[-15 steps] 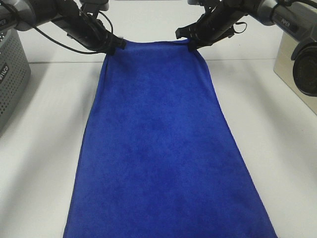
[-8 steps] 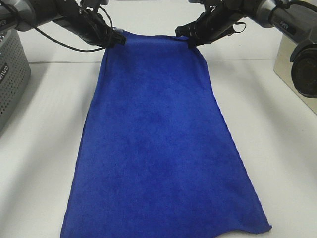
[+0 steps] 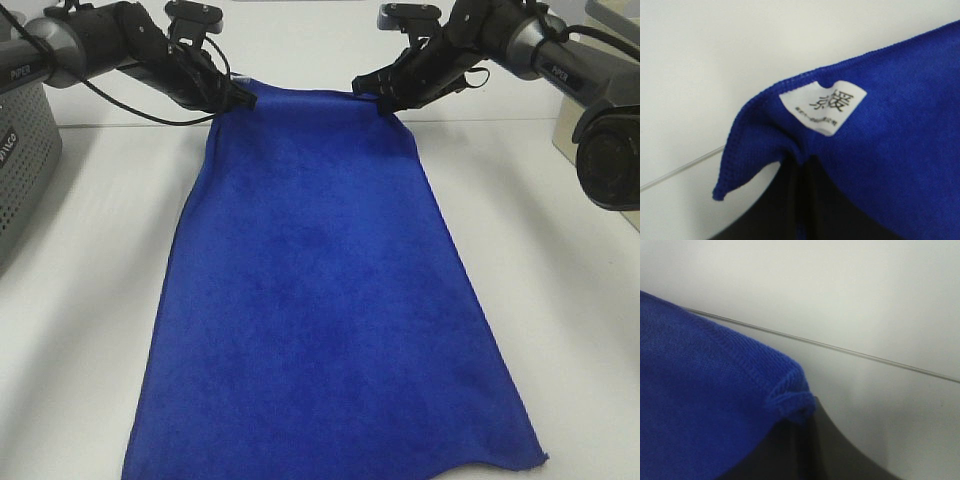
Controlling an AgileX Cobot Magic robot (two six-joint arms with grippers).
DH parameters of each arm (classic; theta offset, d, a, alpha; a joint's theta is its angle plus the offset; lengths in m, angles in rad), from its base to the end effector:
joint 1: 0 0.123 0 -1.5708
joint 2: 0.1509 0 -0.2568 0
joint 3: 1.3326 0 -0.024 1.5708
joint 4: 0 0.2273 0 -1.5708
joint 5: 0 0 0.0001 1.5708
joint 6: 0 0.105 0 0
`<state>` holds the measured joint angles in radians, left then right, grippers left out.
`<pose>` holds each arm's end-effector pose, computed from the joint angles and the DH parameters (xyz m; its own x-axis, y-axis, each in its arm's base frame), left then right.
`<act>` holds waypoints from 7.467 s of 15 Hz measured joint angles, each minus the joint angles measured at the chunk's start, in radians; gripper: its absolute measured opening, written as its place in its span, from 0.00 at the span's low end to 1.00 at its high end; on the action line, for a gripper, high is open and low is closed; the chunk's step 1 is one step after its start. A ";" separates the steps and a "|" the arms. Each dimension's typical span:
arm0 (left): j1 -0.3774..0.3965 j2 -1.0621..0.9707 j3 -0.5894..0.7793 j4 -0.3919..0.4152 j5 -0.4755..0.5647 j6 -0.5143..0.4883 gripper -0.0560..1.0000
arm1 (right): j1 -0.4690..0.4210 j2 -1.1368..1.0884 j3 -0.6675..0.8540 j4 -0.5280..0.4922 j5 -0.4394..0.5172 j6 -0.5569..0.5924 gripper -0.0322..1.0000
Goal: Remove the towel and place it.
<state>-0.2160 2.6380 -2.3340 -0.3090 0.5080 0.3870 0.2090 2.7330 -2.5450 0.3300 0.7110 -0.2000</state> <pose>0.5312 -0.1325 0.1190 -0.5914 0.2459 -0.7680 0.3925 0.9197 -0.0077 0.5329 0.1357 0.1169 -0.7088 -0.0965 -0.6987 -0.3115 0.9316 0.1873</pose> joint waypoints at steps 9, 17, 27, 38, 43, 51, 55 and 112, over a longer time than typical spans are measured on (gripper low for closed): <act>0.000 0.085 0.000 0.007 -0.113 0.004 0.06 | 0.000 0.076 0.000 0.000 -0.074 0.000 0.06; 0.000 0.092 0.000 0.007 -0.175 0.004 0.06 | 0.000 0.076 0.000 0.000 -0.177 -0.028 0.24; 0.000 0.109 0.000 0.012 -0.246 0.003 0.49 | 0.000 0.090 0.000 -0.053 -0.265 -0.103 0.57; 0.003 0.075 0.000 0.039 -0.112 -0.038 0.75 | 0.000 0.079 -0.028 -0.064 -0.112 -0.103 0.60; 0.003 0.067 -0.001 0.278 -0.080 -0.324 0.84 | 0.000 -0.001 -0.030 -0.071 0.002 -0.103 0.60; 0.003 -0.153 -0.001 0.302 0.417 -0.357 0.84 | 0.000 -0.195 -0.032 -0.139 0.383 0.024 0.82; 0.037 -0.321 -0.002 0.298 0.507 -0.367 0.84 | -0.037 -0.347 -0.038 -0.181 0.496 0.085 0.83; 0.240 -2.644 1.817 0.309 0.572 -0.312 0.84 | -0.152 -2.738 2.087 -0.261 0.407 0.078 0.83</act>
<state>0.0240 -0.0060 -0.5170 0.0000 1.0800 0.0750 0.0570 -0.0050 -0.4580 0.0690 1.1180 -0.1220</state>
